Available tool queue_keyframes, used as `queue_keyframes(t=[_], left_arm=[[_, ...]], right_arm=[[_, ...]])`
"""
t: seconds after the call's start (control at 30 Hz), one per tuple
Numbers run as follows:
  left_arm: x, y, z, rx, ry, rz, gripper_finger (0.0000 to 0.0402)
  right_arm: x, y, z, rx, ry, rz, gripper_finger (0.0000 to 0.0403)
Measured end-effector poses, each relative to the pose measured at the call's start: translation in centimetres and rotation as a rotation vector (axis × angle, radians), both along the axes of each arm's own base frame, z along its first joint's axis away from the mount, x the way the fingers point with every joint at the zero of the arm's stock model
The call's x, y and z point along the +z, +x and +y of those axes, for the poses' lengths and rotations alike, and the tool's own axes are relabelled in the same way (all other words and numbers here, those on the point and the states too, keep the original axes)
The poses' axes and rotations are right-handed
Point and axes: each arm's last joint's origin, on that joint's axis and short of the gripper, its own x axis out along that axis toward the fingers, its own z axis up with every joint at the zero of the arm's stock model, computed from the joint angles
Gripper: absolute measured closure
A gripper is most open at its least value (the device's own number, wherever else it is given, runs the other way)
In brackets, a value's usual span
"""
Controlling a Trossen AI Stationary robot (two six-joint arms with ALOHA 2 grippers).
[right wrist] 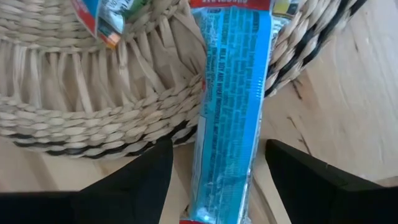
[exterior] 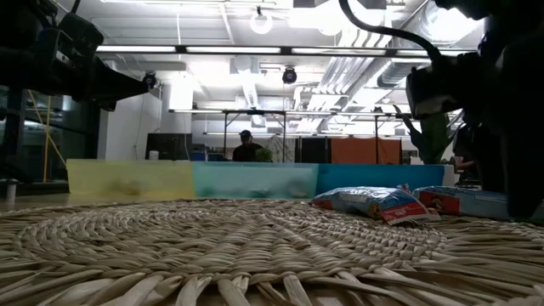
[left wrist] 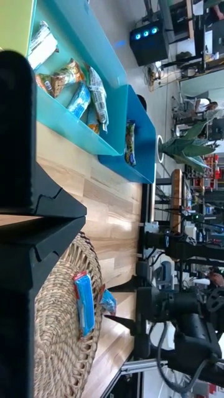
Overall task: Pick and place Granola Bars by type
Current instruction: Put the red granola bar into the yellow bin
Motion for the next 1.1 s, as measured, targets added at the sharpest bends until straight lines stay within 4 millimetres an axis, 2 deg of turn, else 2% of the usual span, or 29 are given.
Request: queue_keyframes(t=[0.2,0.43,1.1], left_arm=[[0.0,0.0,0.0,0.0,0.0,0.0,0.0401],[0.0,0.0,0.0,0.0,0.0,0.0,0.0401],[0.0,0.0,0.0,0.0,0.0,0.0,0.0401]], right_arm=[[-1.3,0.2,0.3,-0.002,-0.026,0.039,0.0152],[-1.5,0.0,0.2,-0.008,-0.081,0.043,0.016],[-1.7,-0.1,0.0,-0.011,-0.094,0.058,0.0262]])
